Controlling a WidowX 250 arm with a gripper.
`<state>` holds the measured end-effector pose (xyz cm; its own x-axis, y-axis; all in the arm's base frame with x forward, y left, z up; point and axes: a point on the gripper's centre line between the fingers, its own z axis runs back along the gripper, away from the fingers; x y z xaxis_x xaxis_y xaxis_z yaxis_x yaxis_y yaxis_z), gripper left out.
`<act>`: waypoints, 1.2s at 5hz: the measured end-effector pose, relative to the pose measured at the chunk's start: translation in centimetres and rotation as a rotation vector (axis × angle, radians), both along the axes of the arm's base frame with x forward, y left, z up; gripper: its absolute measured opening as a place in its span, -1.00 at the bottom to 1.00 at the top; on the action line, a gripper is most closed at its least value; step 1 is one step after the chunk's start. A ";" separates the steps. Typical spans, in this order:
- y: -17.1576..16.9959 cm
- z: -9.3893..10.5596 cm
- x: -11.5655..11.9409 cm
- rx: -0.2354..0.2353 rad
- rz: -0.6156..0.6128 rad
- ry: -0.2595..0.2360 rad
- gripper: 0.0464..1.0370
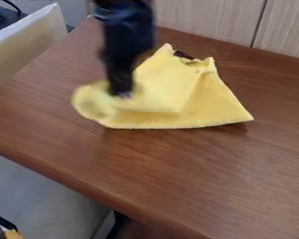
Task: Unfold the cloth from right to left
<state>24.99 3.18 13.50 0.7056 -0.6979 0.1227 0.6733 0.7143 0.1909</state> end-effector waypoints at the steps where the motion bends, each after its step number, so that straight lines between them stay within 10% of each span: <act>1: 3.9 -0.3 -0.5 -0.015 0.145 -0.007 -0.91; 3: 10.4 -4.0 -1.9 -0.104 0.446 0.034 -0.85; 6: 12.5 -6.0 -3.1 -0.137 0.540 0.077 0.74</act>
<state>21.89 15.64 7.51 0.9688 -0.2164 0.1209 0.2134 0.9763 0.0371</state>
